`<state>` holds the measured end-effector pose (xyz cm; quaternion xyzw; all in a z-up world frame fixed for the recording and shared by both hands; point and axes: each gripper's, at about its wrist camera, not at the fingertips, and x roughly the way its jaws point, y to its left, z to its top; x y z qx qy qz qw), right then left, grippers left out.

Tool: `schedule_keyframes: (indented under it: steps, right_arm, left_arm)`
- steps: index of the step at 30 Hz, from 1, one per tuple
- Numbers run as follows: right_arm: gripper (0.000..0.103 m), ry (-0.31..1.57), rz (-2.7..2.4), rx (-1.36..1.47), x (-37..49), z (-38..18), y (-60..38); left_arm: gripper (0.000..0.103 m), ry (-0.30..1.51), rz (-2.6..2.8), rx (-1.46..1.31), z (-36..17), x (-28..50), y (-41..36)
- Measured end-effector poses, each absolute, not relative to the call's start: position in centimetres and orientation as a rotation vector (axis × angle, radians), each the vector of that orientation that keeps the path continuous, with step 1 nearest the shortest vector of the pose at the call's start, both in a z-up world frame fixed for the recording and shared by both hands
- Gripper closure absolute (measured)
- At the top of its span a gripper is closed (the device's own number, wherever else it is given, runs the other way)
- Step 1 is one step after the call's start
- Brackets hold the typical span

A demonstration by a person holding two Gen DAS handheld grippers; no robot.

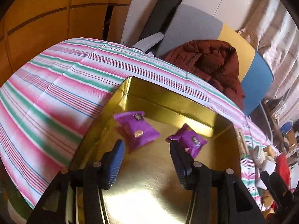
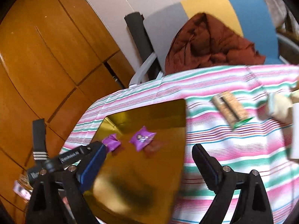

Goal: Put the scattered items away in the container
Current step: 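Lift both open tools out of the tin toward the items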

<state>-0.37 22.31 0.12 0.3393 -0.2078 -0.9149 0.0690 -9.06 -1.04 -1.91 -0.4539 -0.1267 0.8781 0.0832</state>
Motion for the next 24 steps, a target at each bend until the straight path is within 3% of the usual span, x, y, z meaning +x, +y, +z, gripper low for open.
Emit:
schedule_keyframes:
  steps: [16, 24]
  right_arm:
    - [0.01, -0.552, -2.867, 1.036, 4.6, -0.2, 26.9]
    - [0.01, -0.496, -2.97, 1.044, 6.1, -0.2, 29.4]
  left_arm:
    - [0.052, -0.353, 2.456, -1.318, -2.0, -4.3, 5.1]
    - [0.051, -0.17, 2.401, -1.242, -1.1, -2.3, 9.3]
